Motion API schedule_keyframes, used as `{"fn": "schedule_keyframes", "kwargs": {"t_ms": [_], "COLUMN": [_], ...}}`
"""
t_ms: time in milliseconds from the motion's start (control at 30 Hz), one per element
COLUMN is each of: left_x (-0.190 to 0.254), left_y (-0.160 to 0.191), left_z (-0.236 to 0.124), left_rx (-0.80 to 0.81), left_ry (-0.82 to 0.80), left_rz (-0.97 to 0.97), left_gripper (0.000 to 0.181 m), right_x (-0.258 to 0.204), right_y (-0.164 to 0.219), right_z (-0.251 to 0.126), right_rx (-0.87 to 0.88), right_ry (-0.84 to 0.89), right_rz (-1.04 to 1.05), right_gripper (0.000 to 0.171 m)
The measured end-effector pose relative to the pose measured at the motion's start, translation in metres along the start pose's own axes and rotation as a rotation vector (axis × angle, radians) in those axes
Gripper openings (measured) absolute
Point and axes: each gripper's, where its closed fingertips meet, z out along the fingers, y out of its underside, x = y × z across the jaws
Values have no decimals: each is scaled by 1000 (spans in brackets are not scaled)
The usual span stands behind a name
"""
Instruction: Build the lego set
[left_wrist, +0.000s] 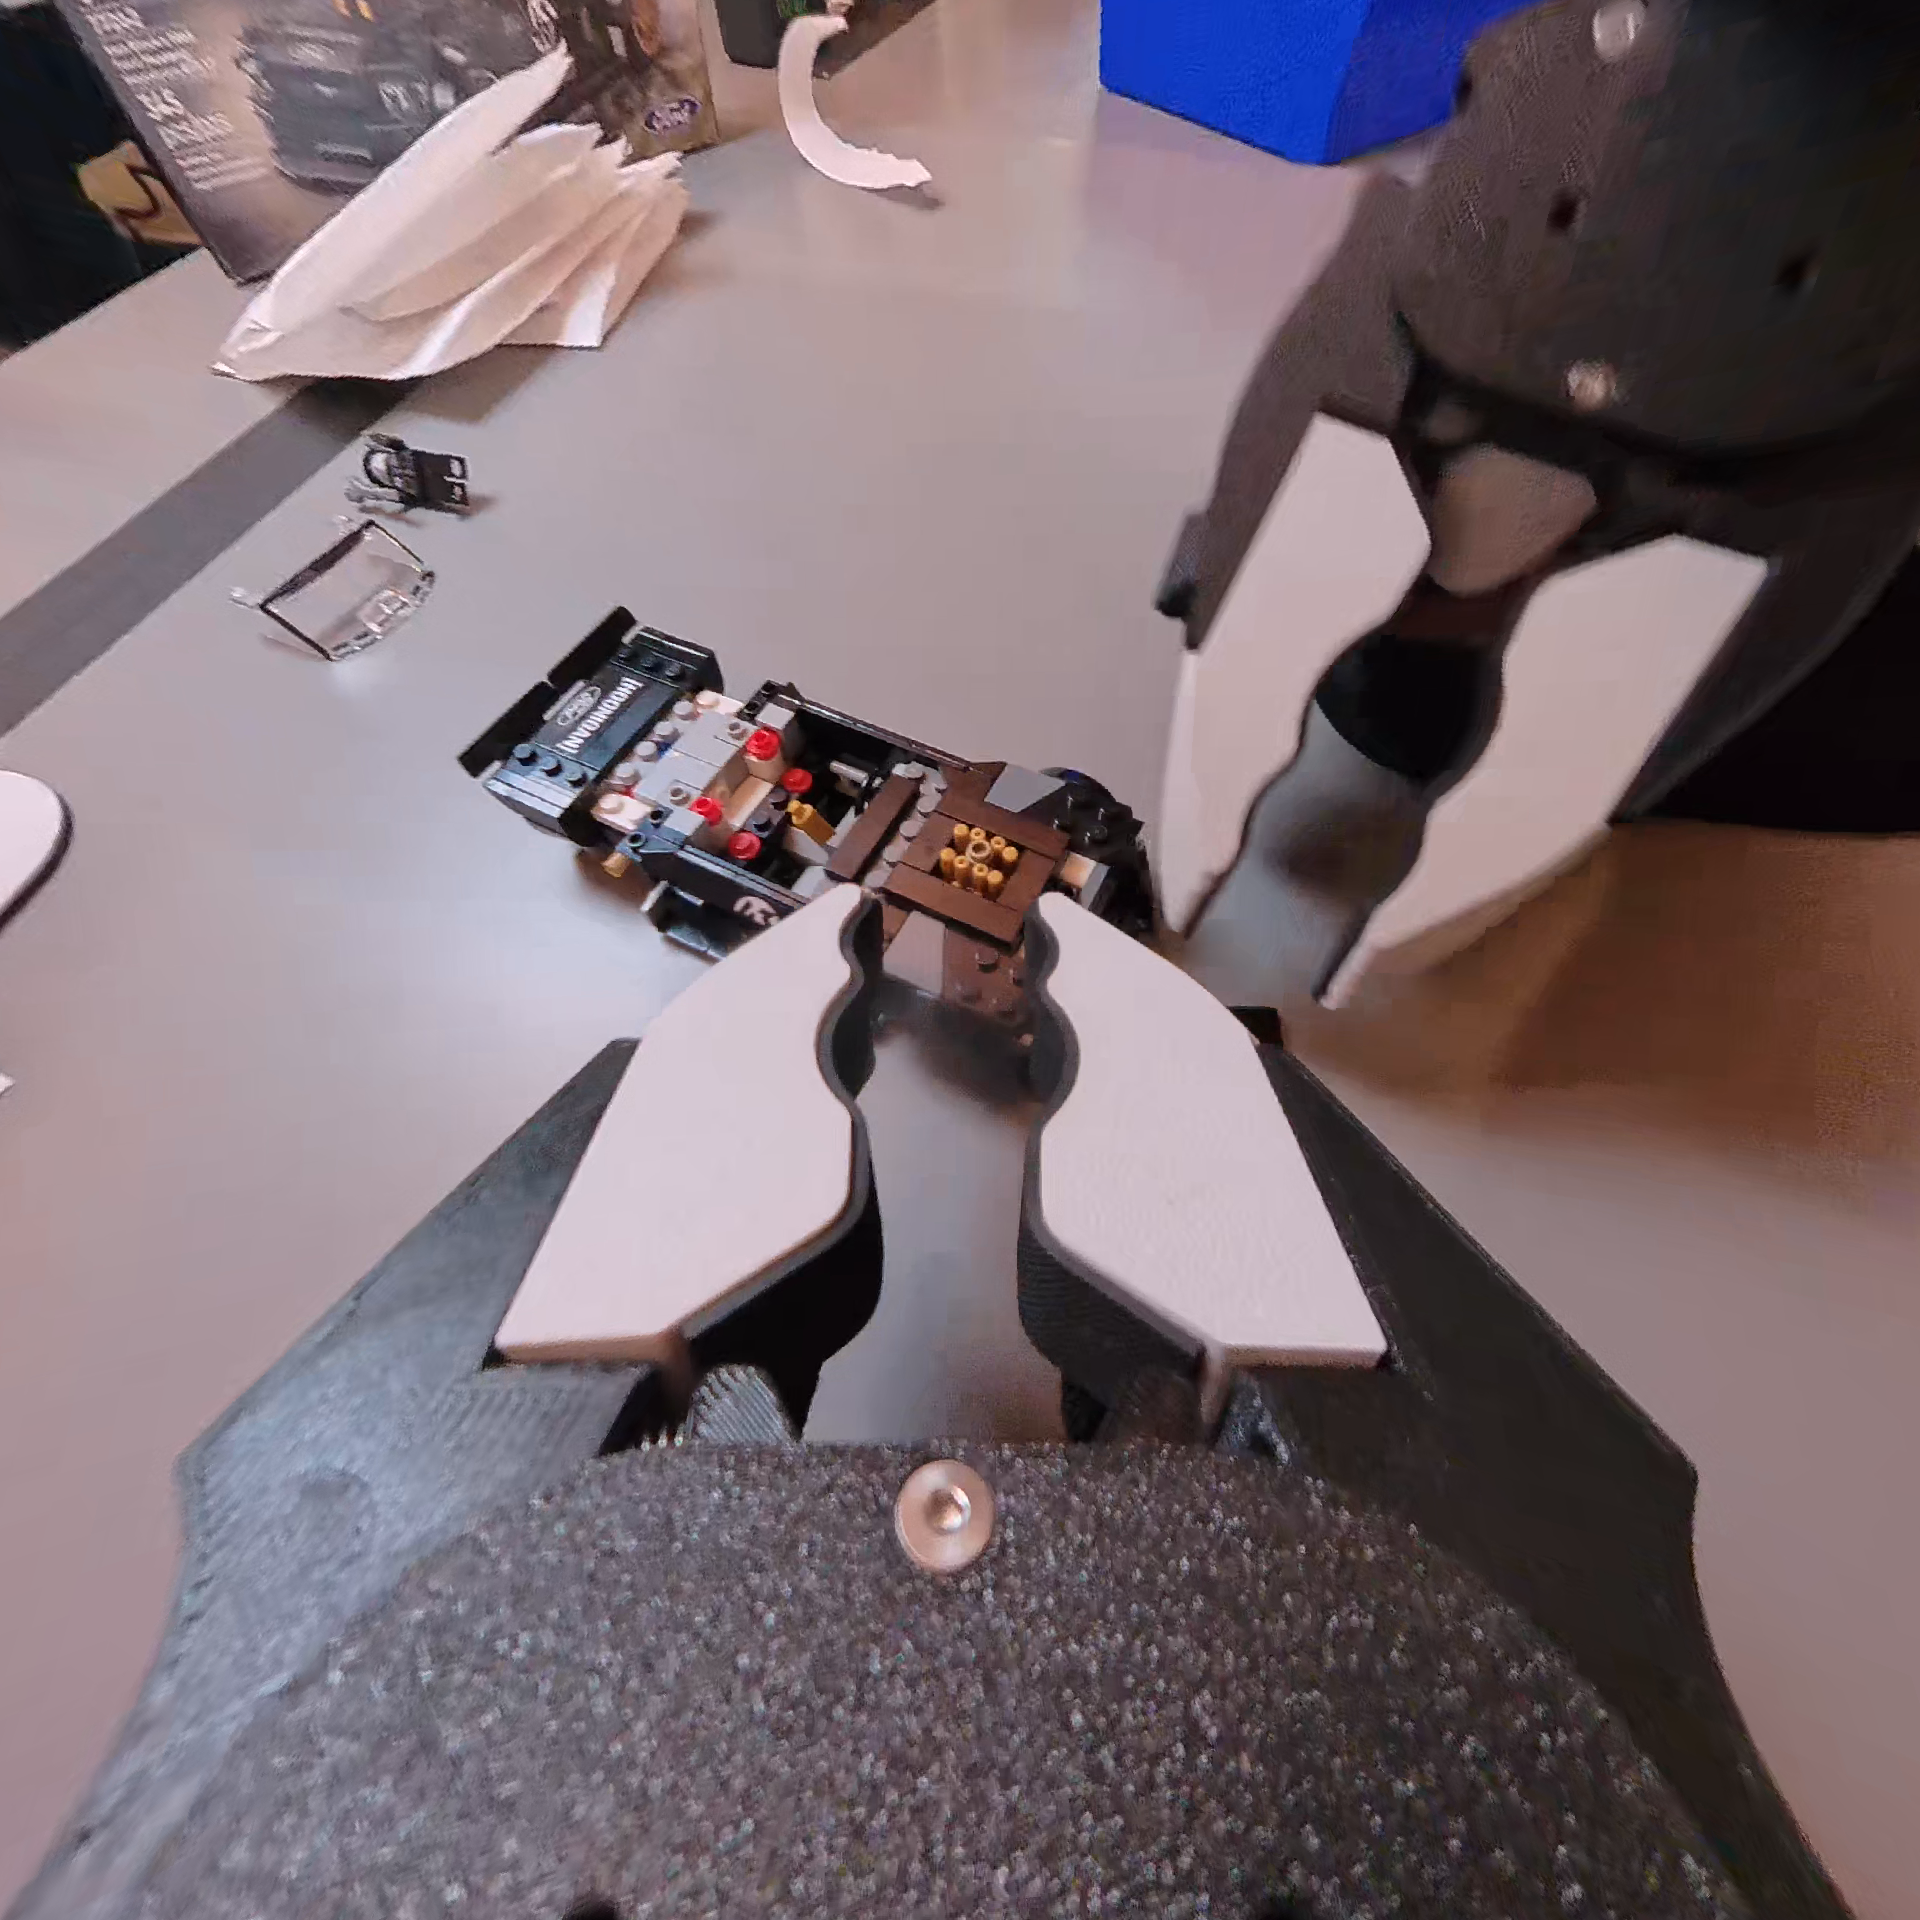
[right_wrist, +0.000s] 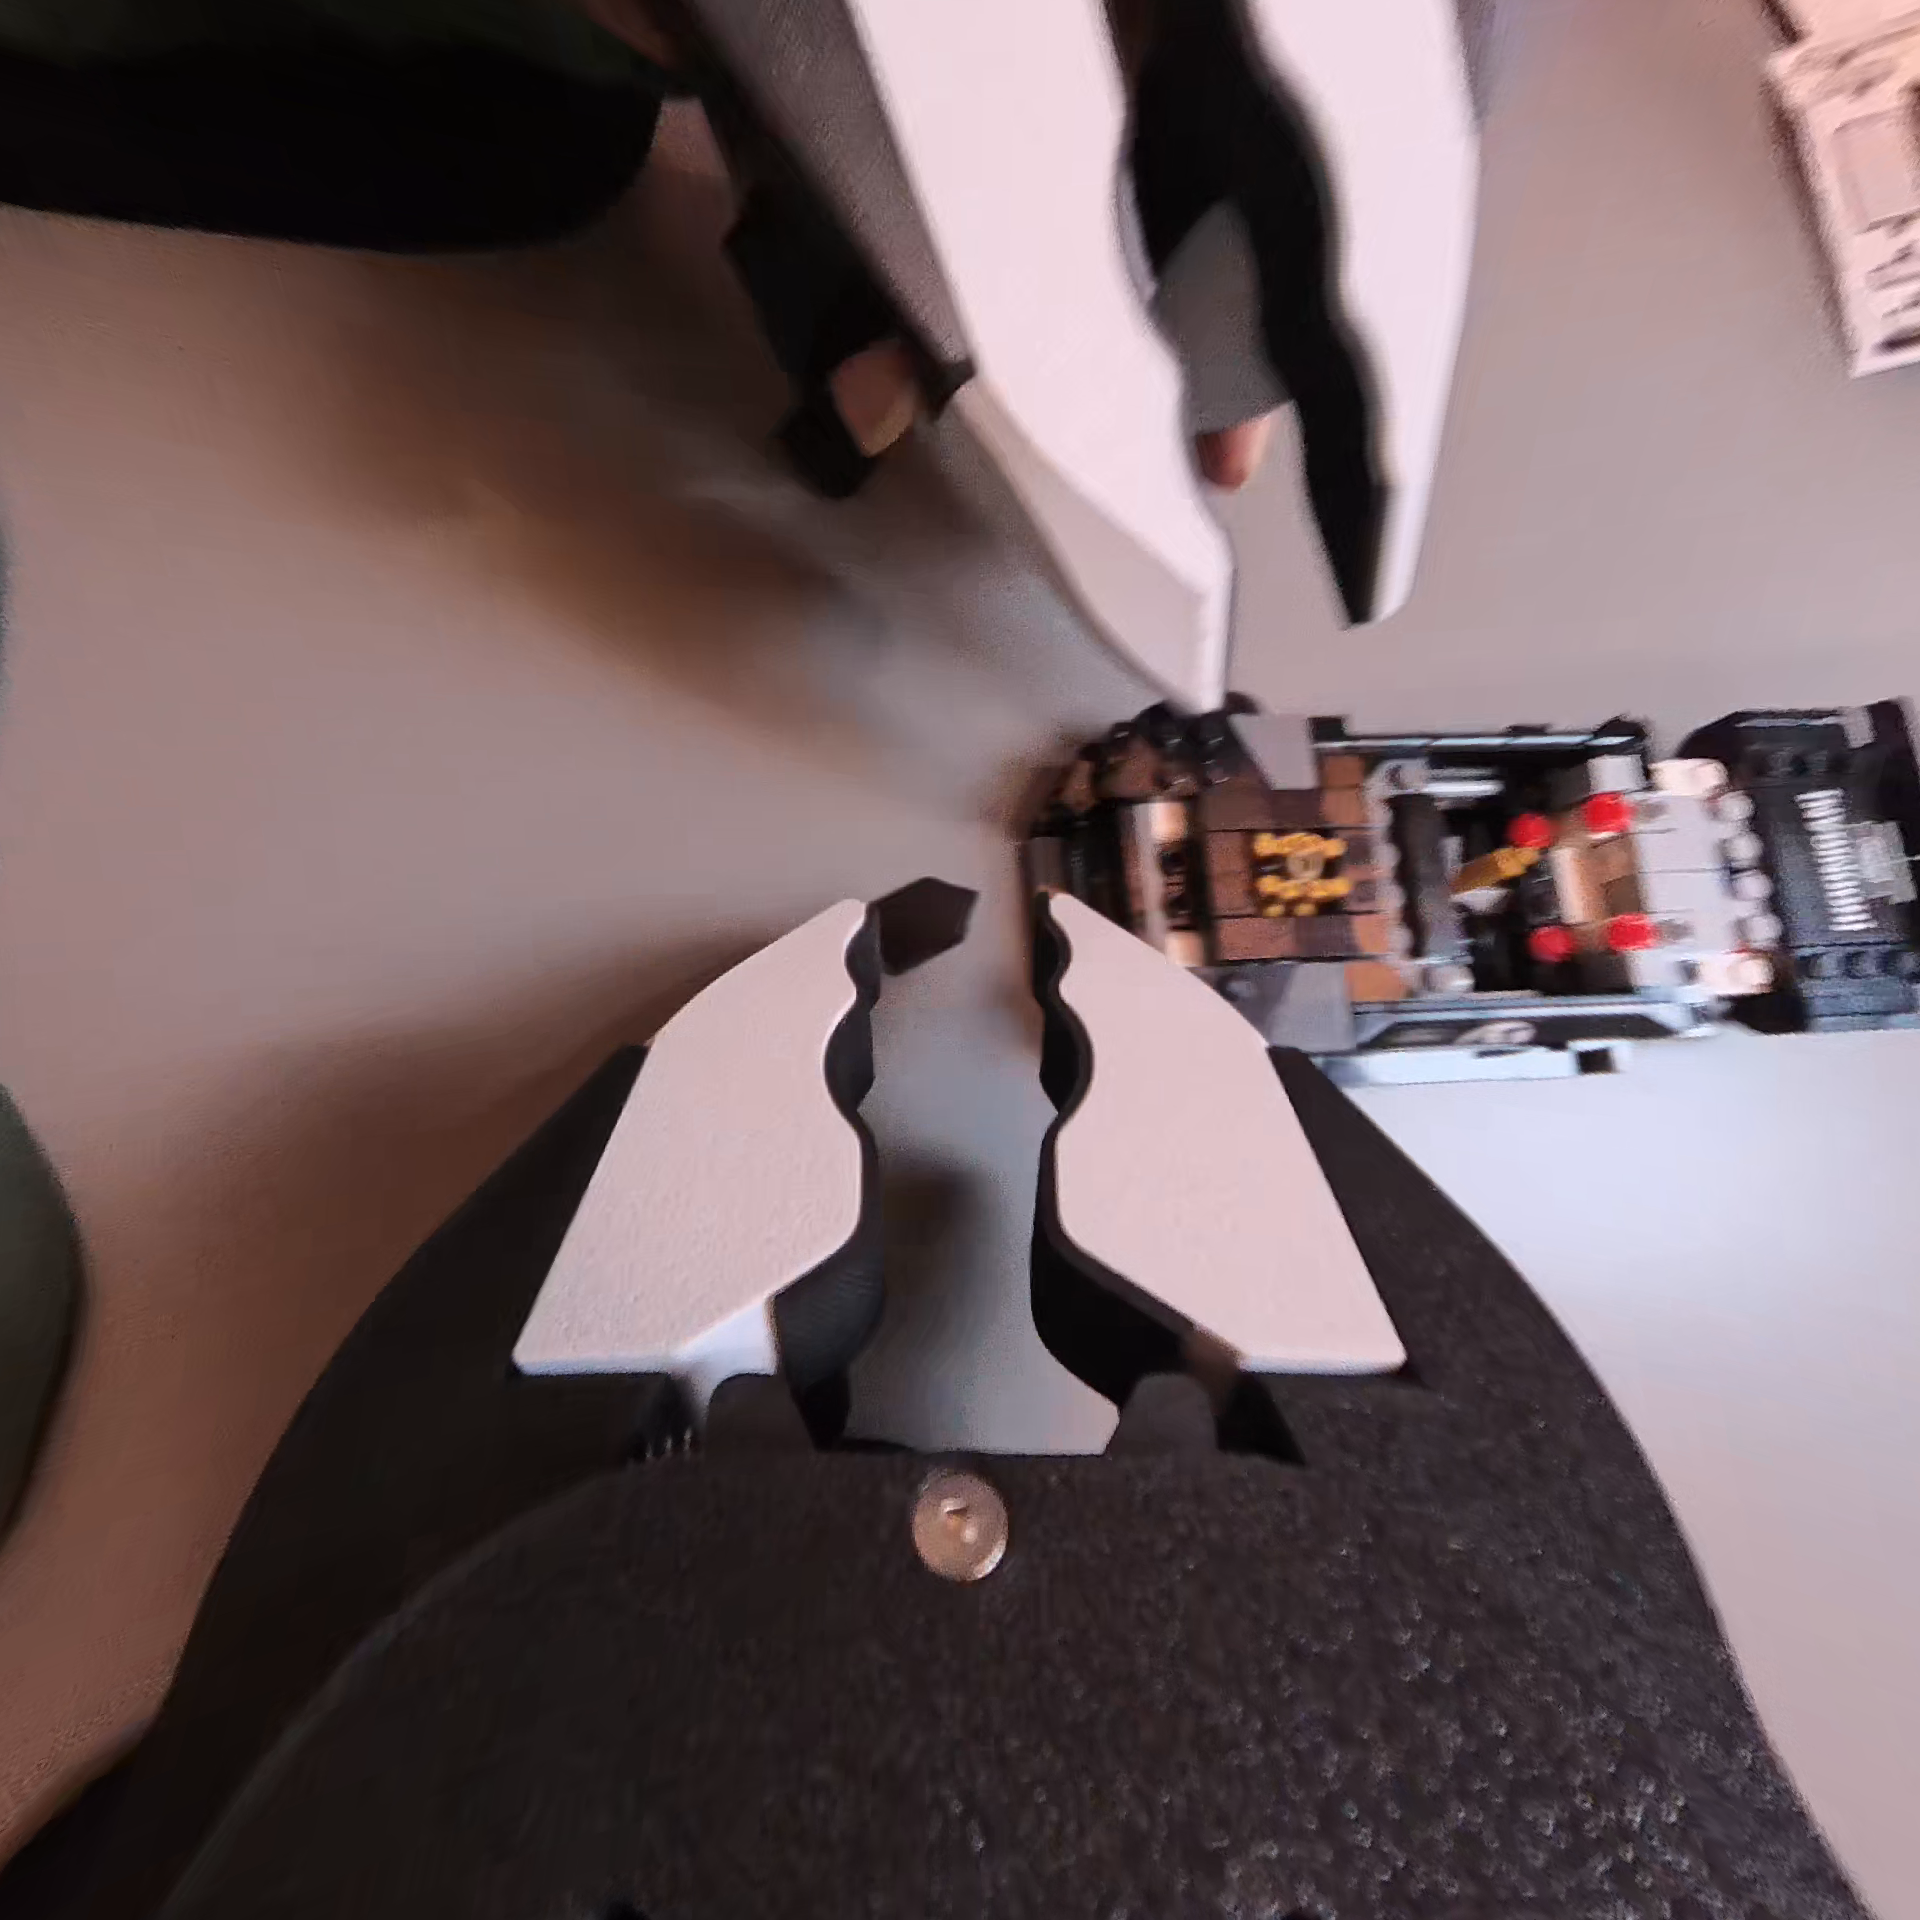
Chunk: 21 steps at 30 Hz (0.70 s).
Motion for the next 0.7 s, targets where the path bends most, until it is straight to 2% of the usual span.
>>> {"fn": "schedule_keyframes", "kwargs": {"t_ms": [167,367,467,667,700], "left_x": [1,5,6,11,12], "left_y": [-3,-2,-1,3,4], "left_z": [-8,-10,-11,-10,-10], "left_rx": [17,15,1,-27,-27], "left_ry": [-29,-23,-24,4,12], "left_rz": [15,14,31,40,32], "left_gripper": [25,25,26,25,25], "right_x": [-2,-4,-4,-1,1], "right_y": [16,15,15,13,11], "right_z": [10,17,18,18,15], "right_rx": [-98,-163,-199,-150,-121], "right_ry": [111,185,230,255,268], "right_rz": [198,411,399,388,391], "right_gripper": [27,23,20,16,0]}}
